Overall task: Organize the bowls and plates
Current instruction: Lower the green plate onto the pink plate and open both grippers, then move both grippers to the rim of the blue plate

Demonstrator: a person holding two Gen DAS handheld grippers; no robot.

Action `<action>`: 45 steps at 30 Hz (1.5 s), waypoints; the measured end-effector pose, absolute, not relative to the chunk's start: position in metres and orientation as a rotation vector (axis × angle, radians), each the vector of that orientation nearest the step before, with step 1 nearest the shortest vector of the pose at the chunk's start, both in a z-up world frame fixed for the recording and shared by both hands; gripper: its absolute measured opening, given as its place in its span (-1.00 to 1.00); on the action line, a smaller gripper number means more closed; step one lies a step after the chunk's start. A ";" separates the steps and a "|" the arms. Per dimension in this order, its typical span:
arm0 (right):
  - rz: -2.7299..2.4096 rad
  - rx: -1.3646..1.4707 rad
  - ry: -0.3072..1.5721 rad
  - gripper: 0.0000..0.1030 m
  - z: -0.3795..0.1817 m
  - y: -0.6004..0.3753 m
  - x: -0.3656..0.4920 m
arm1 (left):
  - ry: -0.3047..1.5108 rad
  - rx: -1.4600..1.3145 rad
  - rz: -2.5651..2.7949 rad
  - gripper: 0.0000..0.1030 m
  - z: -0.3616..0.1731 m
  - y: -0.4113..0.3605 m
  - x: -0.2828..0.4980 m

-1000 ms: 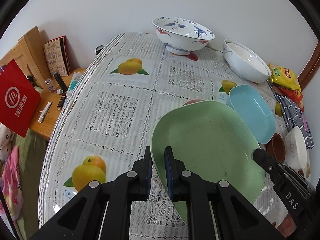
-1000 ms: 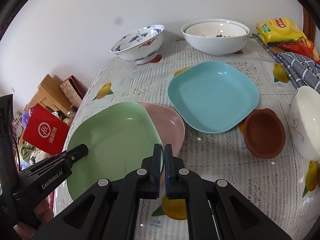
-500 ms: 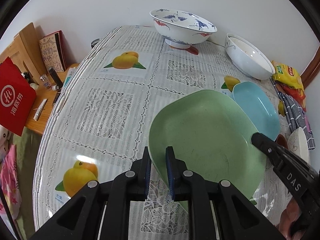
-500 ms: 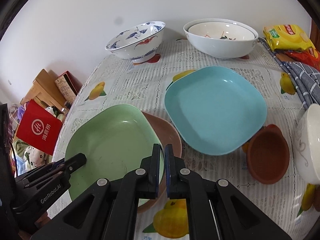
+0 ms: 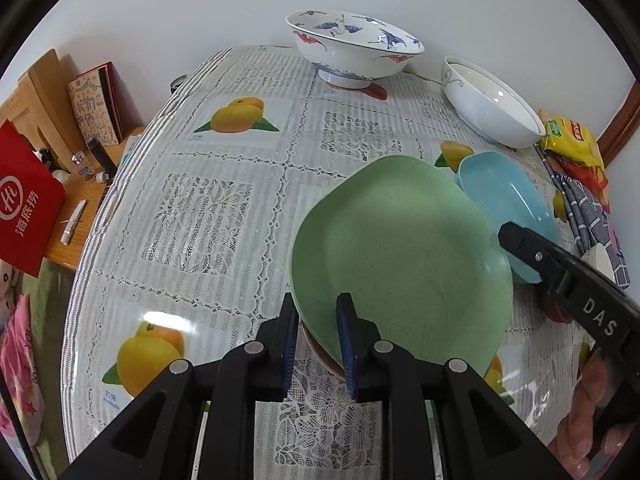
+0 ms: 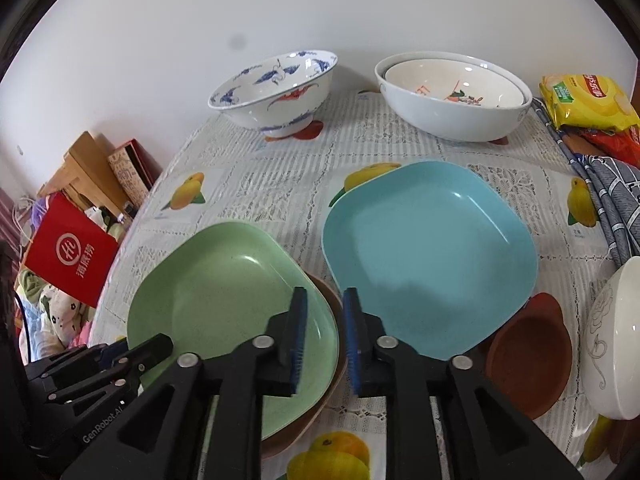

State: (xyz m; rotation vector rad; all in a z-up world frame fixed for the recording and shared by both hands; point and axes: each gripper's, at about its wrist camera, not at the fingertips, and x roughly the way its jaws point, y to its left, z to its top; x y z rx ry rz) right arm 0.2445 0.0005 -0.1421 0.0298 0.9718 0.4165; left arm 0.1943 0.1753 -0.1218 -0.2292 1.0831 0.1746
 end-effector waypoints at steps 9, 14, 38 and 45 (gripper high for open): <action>0.397 0.042 0.959 -0.37 -0.134 -0.015 0.220 | 1.102 -0.220 0.145 -0.46 -0.122 0.168 0.183; 0.371 0.038 0.945 -0.31 -0.127 -0.027 0.203 | 1.073 -0.213 0.156 -0.22 -0.109 0.168 0.172; 0.148 0.010 0.819 -0.01 -0.056 -0.132 0.136 | 0.853 -0.120 0.028 -0.13 -0.020 0.091 0.138; 0.171 -0.009 0.812 -0.01 -0.043 -0.137 0.136 | 0.833 -0.087 0.018 -0.13 -0.004 0.074 0.147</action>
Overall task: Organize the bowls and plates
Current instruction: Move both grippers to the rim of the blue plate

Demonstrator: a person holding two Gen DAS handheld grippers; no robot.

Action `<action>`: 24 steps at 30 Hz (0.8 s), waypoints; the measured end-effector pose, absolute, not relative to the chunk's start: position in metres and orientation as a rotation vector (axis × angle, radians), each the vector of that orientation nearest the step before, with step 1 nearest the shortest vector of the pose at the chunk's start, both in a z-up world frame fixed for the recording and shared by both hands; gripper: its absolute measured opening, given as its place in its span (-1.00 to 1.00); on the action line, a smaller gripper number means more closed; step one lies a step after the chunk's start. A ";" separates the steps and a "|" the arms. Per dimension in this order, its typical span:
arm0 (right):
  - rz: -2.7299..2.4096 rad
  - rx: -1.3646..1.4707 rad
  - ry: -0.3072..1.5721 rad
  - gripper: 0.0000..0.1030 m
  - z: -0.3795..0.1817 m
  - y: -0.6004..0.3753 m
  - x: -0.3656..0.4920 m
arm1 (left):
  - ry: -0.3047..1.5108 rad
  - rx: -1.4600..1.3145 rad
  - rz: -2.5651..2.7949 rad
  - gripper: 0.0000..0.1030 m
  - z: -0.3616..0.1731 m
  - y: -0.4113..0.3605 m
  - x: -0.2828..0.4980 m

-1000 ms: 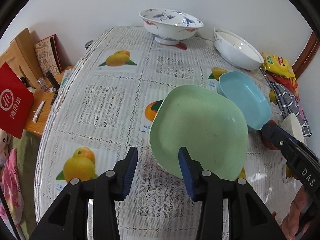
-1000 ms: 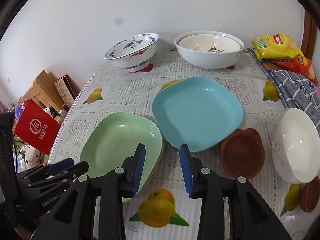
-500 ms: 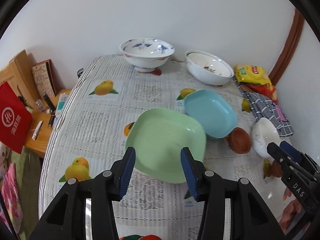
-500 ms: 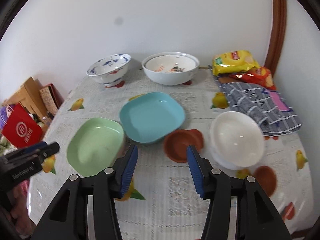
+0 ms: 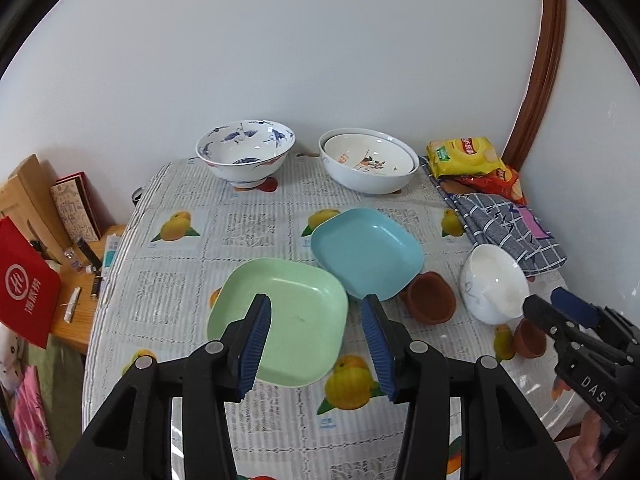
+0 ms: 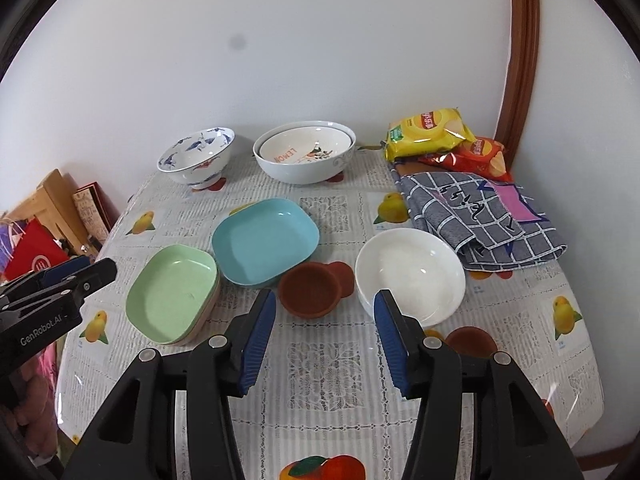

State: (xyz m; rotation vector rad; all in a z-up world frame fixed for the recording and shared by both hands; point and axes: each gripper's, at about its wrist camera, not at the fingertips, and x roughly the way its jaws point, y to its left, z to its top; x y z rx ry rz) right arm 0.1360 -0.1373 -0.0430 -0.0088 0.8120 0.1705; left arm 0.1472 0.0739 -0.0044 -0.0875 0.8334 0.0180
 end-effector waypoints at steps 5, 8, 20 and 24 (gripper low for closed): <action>0.192 0.000 0.815 -0.01 -0.038 -0.137 0.151 | 0.849 -0.067 0.021 -0.13 -0.003 0.068 0.163; 0.204 0.007 0.812 -0.01 -0.035 -0.136 0.164 | 0.856 -0.057 0.036 -0.13 -0.006 0.068 0.176; 0.218 0.044 0.853 -0.01 -0.058 -0.136 0.222 | 0.934 -0.032 0.067 -0.07 -0.042 0.062 0.232; 0.242 0.041 0.882 -0.01 -0.072 -0.127 0.246 | 0.953 -0.028 0.078 -0.07 -0.052 0.065 0.254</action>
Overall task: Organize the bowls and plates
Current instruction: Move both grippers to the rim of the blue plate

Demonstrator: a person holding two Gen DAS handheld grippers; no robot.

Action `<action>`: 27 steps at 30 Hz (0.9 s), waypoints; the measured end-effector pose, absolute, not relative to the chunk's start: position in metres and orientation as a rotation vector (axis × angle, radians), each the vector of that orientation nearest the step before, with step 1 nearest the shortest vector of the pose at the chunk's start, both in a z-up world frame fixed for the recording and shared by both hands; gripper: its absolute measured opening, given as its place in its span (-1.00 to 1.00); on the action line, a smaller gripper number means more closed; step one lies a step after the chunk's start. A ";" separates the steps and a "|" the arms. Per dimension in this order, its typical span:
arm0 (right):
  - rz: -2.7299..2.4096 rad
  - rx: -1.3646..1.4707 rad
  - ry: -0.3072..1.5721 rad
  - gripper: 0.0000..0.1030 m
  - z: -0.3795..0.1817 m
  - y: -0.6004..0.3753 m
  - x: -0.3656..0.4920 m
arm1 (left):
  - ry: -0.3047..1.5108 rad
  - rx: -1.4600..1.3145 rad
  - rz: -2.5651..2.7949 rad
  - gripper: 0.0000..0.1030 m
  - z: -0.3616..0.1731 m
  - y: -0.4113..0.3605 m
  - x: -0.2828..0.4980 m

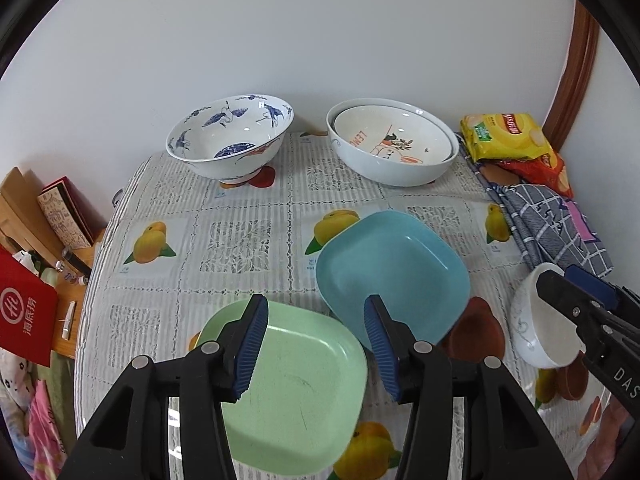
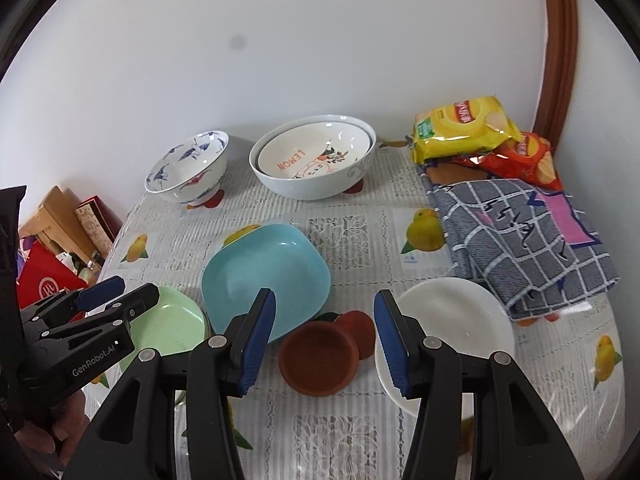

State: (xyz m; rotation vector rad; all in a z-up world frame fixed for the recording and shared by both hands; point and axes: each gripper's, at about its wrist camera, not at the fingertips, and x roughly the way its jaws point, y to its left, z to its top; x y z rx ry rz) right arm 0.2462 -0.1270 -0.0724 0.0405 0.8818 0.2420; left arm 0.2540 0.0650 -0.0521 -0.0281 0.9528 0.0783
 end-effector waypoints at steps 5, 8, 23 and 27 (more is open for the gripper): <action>0.259 0.027 0.910 -0.01 -0.089 -0.115 0.274 | 0.982 -0.025 0.081 -0.07 -0.066 0.069 0.277; 0.267 0.019 0.938 -0.01 -0.103 -0.107 0.291 | 1.008 -0.038 0.081 -0.06 -0.078 0.072 0.292; 0.258 -0.028 1.055 -0.19 -0.156 -0.088 0.342 | 1.100 -0.042 0.044 -0.06 -0.121 0.065 0.346; 0.244 -0.059 1.064 -0.24 -0.162 -0.086 0.343 | 1.113 -0.048 0.017 -0.06 -0.129 0.061 0.352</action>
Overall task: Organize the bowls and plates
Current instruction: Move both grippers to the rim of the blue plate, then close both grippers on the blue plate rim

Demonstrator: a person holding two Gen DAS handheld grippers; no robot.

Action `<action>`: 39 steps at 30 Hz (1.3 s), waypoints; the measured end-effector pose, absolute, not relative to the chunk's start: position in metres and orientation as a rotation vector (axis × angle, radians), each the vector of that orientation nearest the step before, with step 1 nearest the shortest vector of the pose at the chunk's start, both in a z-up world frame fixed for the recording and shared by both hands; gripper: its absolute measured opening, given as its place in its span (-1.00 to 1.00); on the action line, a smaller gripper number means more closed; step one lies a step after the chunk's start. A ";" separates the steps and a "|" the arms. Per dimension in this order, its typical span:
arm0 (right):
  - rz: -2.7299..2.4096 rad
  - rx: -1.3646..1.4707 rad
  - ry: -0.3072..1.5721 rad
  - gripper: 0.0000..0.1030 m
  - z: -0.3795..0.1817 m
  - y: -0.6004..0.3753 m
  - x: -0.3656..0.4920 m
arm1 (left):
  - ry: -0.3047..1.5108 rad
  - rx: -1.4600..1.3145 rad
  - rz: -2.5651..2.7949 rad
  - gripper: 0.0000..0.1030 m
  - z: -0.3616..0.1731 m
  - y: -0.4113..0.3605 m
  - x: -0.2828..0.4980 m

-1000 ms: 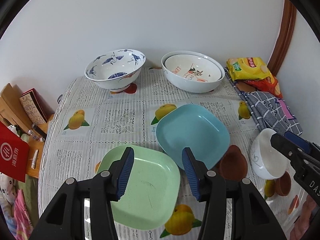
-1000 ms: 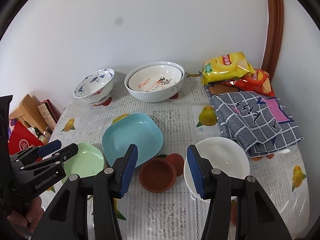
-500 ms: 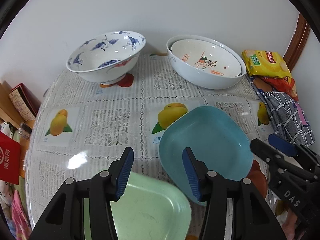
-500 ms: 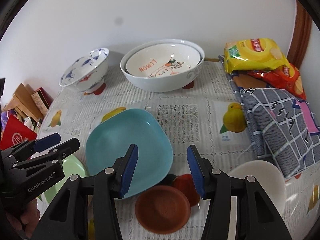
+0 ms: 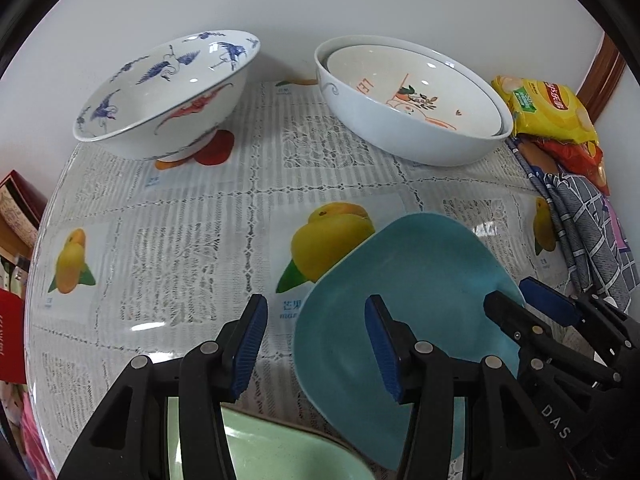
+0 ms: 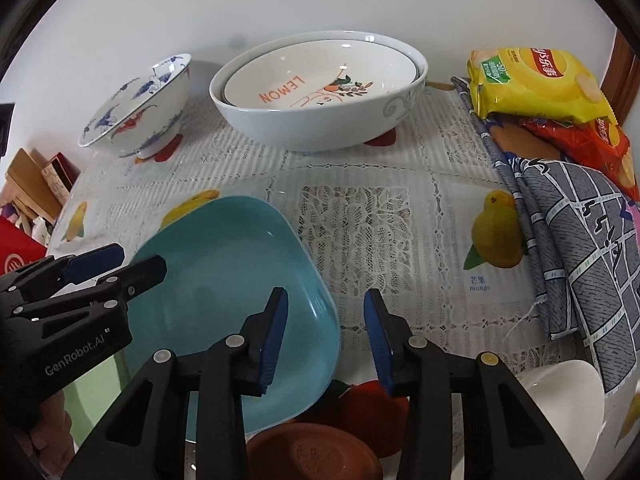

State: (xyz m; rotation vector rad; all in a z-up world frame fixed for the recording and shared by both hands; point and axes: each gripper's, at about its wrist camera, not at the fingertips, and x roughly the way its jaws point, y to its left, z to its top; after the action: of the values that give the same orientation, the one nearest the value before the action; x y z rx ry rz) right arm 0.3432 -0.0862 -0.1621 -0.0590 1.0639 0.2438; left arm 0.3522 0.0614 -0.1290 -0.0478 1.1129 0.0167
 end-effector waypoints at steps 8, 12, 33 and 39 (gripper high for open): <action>0.213 -0.062 1.100 -0.54 -0.173 -0.085 0.348 | 1.153 -0.058 0.004 -0.28 -0.143 0.063 0.363; 0.219 -0.049 1.100 -0.67 -0.178 -0.085 0.349 | 1.152 -0.060 0.005 -0.29 -0.145 0.065 0.366; 0.201 -0.016 1.052 -0.66 -0.180 -0.086 0.349 | 1.118 -0.087 -0.022 -0.58 -0.147 0.064 0.368; 0.200 0.037 1.045 -0.71 -0.178 -0.092 0.352 | 1.102 -0.154 -0.029 -0.67 -0.143 0.074 0.366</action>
State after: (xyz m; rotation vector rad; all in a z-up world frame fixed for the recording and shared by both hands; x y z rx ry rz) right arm 0.3524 -0.0921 -0.1776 0.0370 1.0447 0.2001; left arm 0.3660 0.0744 -0.1431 -0.1541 1.1022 -0.0292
